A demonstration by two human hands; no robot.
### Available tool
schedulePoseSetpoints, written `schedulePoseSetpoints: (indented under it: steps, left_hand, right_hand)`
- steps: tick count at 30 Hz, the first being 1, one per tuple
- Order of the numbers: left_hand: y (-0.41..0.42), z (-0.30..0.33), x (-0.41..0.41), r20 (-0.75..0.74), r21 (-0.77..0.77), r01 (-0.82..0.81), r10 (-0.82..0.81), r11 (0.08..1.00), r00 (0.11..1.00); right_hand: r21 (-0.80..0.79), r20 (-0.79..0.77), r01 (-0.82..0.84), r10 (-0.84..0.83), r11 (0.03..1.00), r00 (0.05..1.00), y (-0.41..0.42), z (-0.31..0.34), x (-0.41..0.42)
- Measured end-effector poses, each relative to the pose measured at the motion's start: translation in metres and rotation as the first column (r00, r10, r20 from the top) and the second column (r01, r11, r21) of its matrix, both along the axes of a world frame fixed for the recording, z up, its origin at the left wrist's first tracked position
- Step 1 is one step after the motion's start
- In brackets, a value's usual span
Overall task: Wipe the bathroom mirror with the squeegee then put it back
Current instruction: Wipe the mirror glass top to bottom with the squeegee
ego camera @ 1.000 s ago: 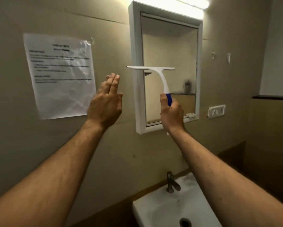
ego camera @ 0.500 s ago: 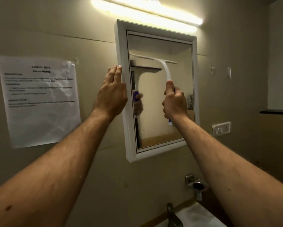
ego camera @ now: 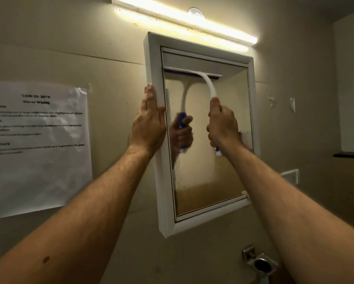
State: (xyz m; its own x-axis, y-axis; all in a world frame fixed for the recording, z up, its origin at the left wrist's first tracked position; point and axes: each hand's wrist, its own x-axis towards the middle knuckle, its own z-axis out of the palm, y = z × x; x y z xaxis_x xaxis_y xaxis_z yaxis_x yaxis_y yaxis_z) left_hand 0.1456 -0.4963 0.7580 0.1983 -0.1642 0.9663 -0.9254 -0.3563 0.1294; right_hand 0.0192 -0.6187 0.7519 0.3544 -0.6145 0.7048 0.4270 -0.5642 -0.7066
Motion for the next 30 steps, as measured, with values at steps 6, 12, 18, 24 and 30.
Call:
schedulePoseSetpoints:
  steps: [6, 12, 18, 24, 30]
  left_hand:
    - [-0.009, -0.008, 0.007, 0.037, -0.115, 0.116, -0.113, 0.987, 0.993]
    - [-0.011, -0.011, 0.012, 0.059, -0.122, 0.151, -0.145, 0.981, 0.988]
    - [-0.012, -0.013, 0.012, 0.040, -0.130, 0.140, -0.136, 0.982, 0.990]
    - [-0.015, -0.015, 0.007, 0.001, -0.191, 0.145, -0.147, 0.971, 0.989]
    - [-0.017, -0.015, 0.008, 0.016, -0.245, 0.147, -0.148, 0.958, 0.989]
  right_hand:
    - [0.002, -0.032, 0.002, -0.002, 1.000, 0.999, -0.006, -0.045, 0.001]
    - [0.041, 0.036, -0.072, 0.071, 0.997, 0.997, -0.004, 0.005, 0.001]
    - [0.072, -0.015, -0.091, 0.092, 0.993, 0.996, -0.007, -0.032, 0.009]
    - [0.075, 0.029, -0.221, 0.219, 0.972, 0.975, -0.015, -0.024, -0.007]
    - [0.093, 0.039, -0.268, 0.266, 0.959, 0.963, -0.010, 0.011, -0.006]
